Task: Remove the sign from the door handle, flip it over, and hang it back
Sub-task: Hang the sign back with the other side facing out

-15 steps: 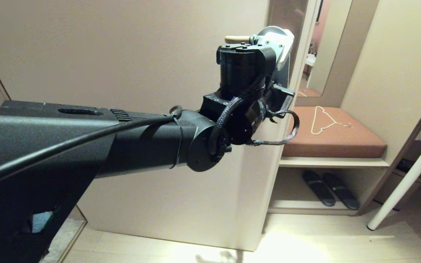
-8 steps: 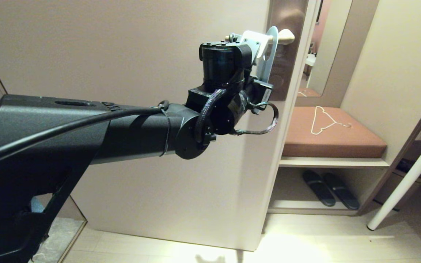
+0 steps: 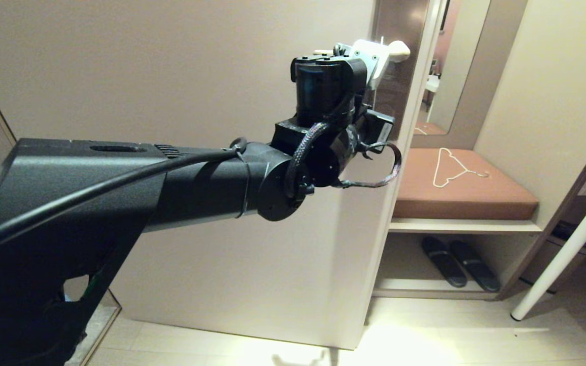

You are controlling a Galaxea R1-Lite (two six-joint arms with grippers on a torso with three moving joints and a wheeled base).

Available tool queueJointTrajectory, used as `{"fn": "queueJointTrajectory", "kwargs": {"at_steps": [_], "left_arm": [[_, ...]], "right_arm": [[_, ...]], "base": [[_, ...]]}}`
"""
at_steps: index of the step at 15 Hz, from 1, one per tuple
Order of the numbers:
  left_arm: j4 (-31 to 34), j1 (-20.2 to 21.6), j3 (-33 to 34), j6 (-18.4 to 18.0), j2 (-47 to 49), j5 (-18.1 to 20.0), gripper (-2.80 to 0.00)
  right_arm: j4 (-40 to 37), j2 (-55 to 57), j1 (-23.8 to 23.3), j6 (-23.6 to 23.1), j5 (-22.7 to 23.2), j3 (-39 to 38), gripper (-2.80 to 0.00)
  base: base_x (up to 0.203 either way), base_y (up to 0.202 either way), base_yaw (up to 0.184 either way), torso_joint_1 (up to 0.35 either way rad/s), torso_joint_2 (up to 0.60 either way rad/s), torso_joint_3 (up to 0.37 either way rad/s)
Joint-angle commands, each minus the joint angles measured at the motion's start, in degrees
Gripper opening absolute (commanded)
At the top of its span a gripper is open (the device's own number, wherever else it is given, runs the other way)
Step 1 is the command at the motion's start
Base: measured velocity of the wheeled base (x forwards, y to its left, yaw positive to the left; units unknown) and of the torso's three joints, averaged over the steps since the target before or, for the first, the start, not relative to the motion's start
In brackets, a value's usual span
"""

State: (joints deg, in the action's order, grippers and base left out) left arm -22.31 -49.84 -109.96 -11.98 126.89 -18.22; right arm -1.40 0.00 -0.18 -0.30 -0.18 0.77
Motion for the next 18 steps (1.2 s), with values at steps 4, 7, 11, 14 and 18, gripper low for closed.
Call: {"fn": "queueJointTrajectory", "kwargs": {"at_steps": [4,7,11,14,18], "left_arm": [[-0.02,-2.08,-0.69,-0.22,1.87,0.91,-2.80],[-0.02,-2.22,-0.68,-0.50,2.14,1.00,-2.80],[-0.24,-2.28,-0.69,-1.25,2.22,1.80,-2.80],[-2.99,-2.23,-0.69,-1.29,2.57,4.52,-2.80],[-8.87,-2.25,-0.69,-1.29,4.39,9.24,-2.80]], "right_arm": [[-0.01,0.09,0.01,-0.05,0.01,0.02,-2.80],[-0.01,0.09,0.01,-0.05,0.01,0.01,-2.80],[-0.01,0.09,0.01,-0.05,0.01,0.02,-2.80],[-0.01,0.09,0.01,-0.05,0.01,0.02,-2.80],[-0.01,0.09,0.01,-0.05,0.01,0.02,-2.80]], "base": [[0.000,0.000,0.000,0.000,0.00,0.000],[0.000,0.000,0.000,0.000,0.00,0.000],[0.000,0.000,0.000,0.000,0.00,0.000],[0.000,0.000,0.000,0.000,0.00,0.000],[0.000,0.000,0.000,0.000,0.00,0.000]]}}
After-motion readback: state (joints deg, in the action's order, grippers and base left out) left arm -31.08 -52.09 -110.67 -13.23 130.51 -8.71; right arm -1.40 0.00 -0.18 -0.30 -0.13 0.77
